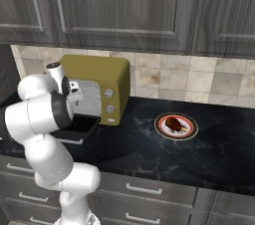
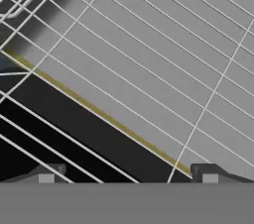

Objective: Open the toaster oven door. Place the bread on the top rack in the toaster oven and place the steak on the bottom rack.

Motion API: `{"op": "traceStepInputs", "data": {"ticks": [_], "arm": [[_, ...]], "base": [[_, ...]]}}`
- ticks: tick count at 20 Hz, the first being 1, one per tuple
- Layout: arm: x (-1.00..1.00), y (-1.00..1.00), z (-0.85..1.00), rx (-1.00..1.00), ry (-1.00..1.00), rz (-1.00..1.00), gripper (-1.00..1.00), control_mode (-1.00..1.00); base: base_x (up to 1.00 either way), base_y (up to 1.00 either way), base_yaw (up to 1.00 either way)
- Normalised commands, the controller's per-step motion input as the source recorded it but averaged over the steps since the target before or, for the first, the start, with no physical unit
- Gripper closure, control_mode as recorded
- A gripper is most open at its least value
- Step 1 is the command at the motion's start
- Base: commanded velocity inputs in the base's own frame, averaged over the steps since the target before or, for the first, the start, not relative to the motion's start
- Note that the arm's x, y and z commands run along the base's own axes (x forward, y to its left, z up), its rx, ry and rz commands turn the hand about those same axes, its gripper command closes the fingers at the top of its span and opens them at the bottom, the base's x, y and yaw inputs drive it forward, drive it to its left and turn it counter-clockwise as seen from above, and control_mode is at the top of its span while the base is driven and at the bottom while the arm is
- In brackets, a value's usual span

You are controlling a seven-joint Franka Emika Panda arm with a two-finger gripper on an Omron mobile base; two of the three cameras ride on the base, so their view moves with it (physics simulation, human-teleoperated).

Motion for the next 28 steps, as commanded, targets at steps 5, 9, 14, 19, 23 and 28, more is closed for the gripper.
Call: {"op": "traceStepInputs", "data": {"ticks": [5, 9, 14, 19, 23, 28], "arm": [[-0.86, 0.00, -0.88, 0.00, 0.12, 0.00, 1.00, -1.00], [-0.80, -0.01, -0.92, 0.00, 0.11, 0.00, 1.00, -1.00], [-0.79, -0.02, -0.89, 0.00, 0.14, -0.01, 1.00, -1.00], [-0.80, -0.07, -0.88, 0.00, 0.16, 0.00, 1.00, -1.00], [-0.83, -0.10, -0.89, 0.00, 0.15, 0.00, 1.00, -1.00], [-0.85, -0.14, -0.90, 0.00, 0.14, 0.00, 1.00, -1.00]], "base": [[0.00, 0.00, 0.00], [0.00, 0.00, 0.00], [0.00, 0.00, 0.00], [0.00, 0.00, 0.00], [0.00, 0.00, 0.00], [0.00, 0.00, 0.00]]}}
